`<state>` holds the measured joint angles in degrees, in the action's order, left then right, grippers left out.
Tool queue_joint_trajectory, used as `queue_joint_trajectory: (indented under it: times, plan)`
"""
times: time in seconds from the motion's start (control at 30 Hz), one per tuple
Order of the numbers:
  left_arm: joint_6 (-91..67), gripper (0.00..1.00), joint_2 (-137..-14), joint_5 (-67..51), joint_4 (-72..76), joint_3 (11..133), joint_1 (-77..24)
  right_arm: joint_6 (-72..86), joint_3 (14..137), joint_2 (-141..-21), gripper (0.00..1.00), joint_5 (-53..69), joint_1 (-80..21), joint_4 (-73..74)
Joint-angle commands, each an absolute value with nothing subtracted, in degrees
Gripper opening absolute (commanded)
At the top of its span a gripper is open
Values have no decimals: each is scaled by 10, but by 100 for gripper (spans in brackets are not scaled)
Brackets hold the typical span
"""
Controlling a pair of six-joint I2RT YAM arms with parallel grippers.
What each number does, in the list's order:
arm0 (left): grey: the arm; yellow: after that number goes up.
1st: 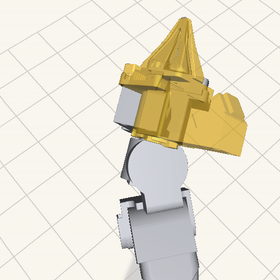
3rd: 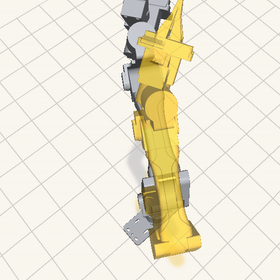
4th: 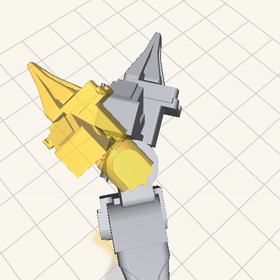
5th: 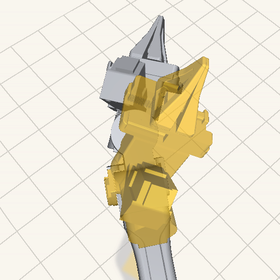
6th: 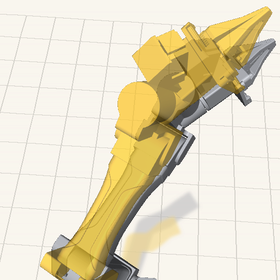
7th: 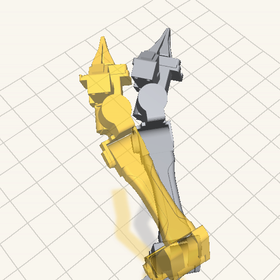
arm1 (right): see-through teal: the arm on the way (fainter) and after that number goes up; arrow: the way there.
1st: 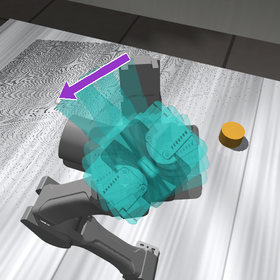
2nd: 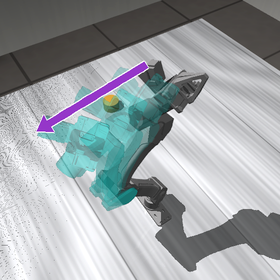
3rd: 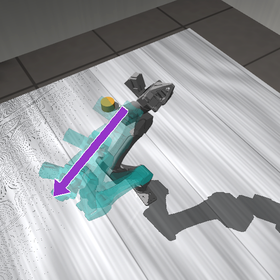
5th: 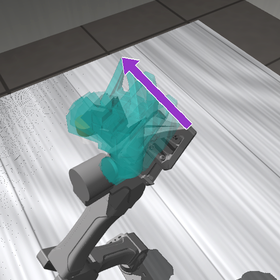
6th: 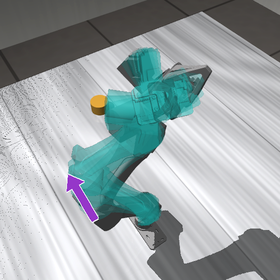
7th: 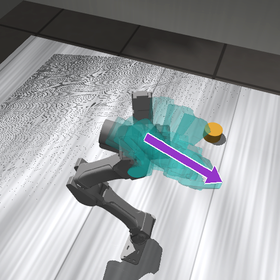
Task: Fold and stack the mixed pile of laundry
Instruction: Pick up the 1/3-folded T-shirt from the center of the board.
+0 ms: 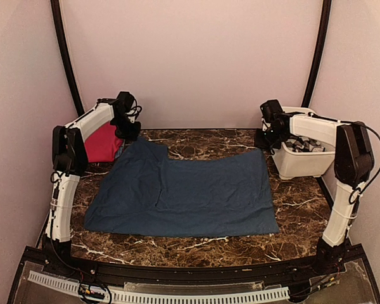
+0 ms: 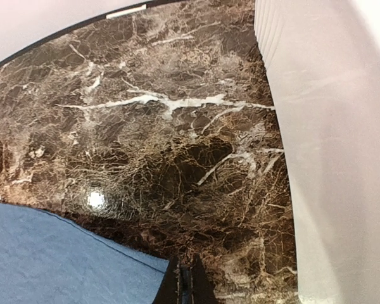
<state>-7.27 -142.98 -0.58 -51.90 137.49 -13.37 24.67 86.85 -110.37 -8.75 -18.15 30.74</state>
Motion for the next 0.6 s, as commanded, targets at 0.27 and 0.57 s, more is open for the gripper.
queue_joint_trajectory:
  times: [0.27,0.57]
  plan:
    - [-80,0,-1175,49,-476,1090,-131,229,766,-1005,0,-78,-184,287]
    - [-104,0,-1019,63,-424,853,-130,220,688,-911,0,-50,-184,283]
